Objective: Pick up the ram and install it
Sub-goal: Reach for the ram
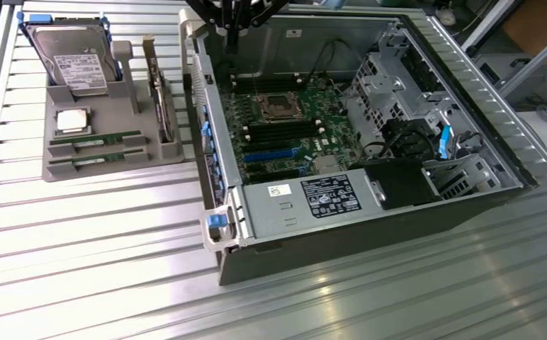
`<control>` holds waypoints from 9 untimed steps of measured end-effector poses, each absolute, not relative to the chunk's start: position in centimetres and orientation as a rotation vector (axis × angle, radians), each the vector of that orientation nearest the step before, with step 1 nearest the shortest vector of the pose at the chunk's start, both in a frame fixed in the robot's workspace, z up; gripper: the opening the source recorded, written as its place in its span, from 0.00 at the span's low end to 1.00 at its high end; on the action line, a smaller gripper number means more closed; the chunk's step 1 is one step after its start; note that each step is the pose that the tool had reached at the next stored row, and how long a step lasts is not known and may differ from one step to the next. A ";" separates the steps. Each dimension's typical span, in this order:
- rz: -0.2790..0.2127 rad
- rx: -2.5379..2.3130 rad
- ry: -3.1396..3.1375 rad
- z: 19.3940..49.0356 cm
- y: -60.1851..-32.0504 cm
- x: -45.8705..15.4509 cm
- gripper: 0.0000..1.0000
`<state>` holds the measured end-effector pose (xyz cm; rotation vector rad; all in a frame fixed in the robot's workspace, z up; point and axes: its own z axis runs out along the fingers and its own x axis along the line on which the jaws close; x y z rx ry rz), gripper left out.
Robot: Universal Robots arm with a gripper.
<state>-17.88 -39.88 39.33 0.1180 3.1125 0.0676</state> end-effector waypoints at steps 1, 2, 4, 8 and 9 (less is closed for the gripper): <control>0.068 0.118 3.112 39.3 -39.9 -18.0 0.11; 0.068 0.118 3.112 39.3 -39.9 -18.1 0.11; 0.068 0.118 3.112 39.3 -39.9 -18.2 0.11; 0.068 0.118 3.112 39.3 -39.9 -18.5 0.11; 0.068 0.118 3.112 39.3 -39.9 -18.6 0.11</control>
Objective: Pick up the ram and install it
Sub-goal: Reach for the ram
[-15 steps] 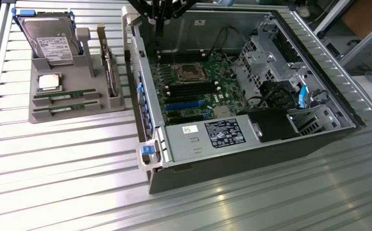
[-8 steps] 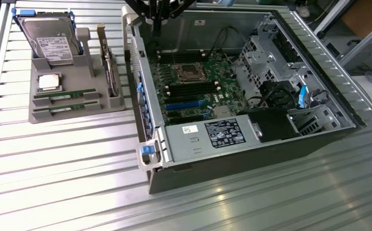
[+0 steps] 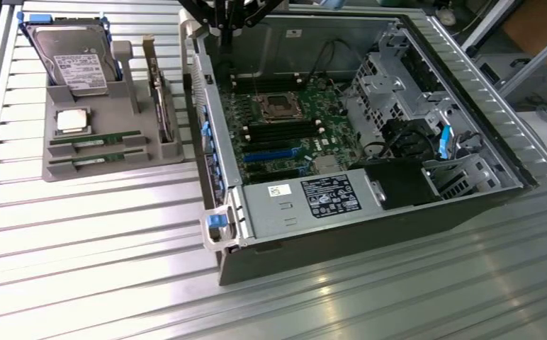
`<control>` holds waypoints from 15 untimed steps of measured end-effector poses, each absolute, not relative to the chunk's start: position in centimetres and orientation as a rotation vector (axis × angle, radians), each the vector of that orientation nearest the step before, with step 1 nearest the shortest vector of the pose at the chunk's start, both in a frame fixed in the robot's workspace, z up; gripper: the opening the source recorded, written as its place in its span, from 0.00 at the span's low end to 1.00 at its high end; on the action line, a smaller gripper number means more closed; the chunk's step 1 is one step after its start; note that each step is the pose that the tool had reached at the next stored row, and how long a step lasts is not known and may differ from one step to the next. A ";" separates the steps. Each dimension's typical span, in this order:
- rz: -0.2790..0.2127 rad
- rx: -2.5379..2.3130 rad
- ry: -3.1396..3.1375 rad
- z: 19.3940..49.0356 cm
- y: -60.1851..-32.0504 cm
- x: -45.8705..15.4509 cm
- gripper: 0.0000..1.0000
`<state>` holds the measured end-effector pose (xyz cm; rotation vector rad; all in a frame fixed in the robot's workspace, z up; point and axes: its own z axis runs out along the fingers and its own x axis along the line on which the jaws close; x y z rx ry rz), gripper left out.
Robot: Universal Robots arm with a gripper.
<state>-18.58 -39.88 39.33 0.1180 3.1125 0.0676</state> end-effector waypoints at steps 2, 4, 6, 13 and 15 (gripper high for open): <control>0.068 0.118 3.112 39.3 -39.9 -18.7 0.11; 0.068 0.118 3.112 39.3 -39.9 -18.9 0.11; 0.068 0.118 3.112 39.3 -39.9 -18.9 0.11; 0.068 0.118 3.112 39.3 -39.9 -19.3 0.11; 0.068 0.118 3.112 39.3 -39.9 -19.4 0.11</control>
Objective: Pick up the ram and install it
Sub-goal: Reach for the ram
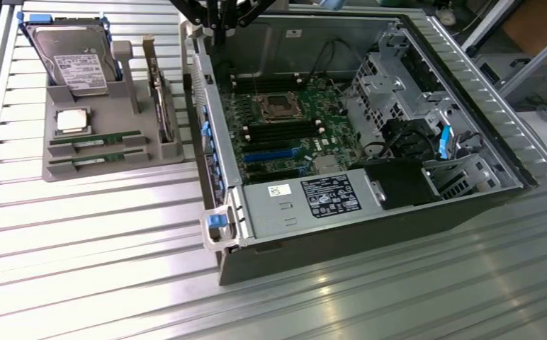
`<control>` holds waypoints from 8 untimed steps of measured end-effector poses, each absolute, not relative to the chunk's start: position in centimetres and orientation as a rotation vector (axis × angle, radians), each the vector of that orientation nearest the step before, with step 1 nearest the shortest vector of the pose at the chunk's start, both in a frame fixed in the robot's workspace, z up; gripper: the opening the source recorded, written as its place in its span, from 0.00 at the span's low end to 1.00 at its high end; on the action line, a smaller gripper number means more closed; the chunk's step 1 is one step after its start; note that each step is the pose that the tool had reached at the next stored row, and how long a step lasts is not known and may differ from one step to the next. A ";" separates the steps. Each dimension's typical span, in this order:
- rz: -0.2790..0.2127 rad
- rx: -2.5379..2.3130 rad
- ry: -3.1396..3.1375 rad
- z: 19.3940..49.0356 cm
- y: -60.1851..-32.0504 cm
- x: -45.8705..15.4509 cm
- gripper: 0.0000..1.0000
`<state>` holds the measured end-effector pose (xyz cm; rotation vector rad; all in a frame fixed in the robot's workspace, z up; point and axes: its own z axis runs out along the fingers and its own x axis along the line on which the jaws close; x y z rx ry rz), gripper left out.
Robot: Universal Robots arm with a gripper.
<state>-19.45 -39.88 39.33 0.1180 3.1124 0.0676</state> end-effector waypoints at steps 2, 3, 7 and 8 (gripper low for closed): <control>0.068 0.118 3.112 39.3 -39.9 -19.6 0.11; 0.068 0.118 3.112 39.3 -39.9 -19.6 0.11; 0.068 0.118 3.112 39.3 -39.9 -20.0 0.11; 0.068 0.118 3.112 39.3 -39.9 -20.1 0.11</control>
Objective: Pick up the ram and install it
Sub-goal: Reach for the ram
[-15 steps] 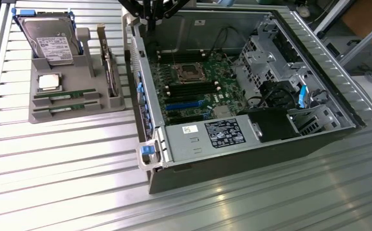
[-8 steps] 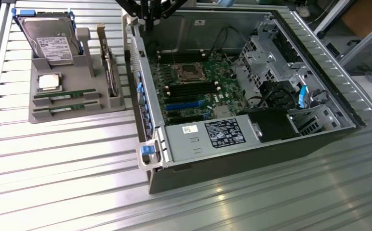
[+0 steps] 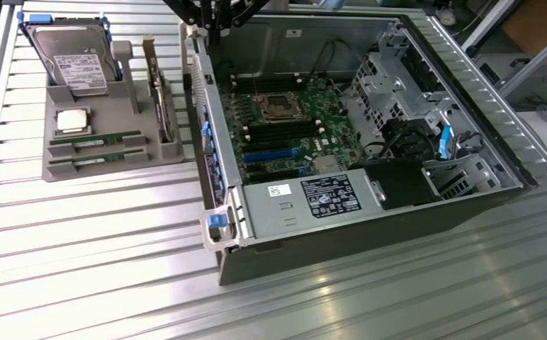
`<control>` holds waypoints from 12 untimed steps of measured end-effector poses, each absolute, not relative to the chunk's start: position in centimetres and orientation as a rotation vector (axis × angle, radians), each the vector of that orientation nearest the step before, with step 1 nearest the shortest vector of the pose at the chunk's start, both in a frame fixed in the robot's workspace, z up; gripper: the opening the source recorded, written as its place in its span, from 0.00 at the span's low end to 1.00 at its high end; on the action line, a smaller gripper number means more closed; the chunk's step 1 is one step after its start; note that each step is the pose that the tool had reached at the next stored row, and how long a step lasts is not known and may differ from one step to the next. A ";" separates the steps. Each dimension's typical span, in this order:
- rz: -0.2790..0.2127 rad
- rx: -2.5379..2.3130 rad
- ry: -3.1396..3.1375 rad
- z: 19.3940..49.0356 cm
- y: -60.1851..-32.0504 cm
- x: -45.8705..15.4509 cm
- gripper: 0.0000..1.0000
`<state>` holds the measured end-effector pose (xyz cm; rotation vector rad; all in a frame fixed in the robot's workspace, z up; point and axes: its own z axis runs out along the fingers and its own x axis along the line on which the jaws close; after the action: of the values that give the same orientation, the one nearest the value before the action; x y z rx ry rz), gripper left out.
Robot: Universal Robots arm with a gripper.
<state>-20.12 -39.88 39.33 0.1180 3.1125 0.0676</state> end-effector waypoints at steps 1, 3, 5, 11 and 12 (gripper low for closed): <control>0.068 0.118 3.112 39.3 -39.9 -20.2 0.11; 0.068 0.118 3.112 39.3 -39.9 -20.3 0.11; 0.068 0.118 3.112 39.3 -39.9 -20.5 0.11; 0.068 0.118 3.112 39.3 -39.9 -20.9 0.11; 0.068 0.118 3.112 39.3 -39.9 -20.9 0.11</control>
<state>-20.94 -39.88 39.33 0.1180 3.1125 0.0676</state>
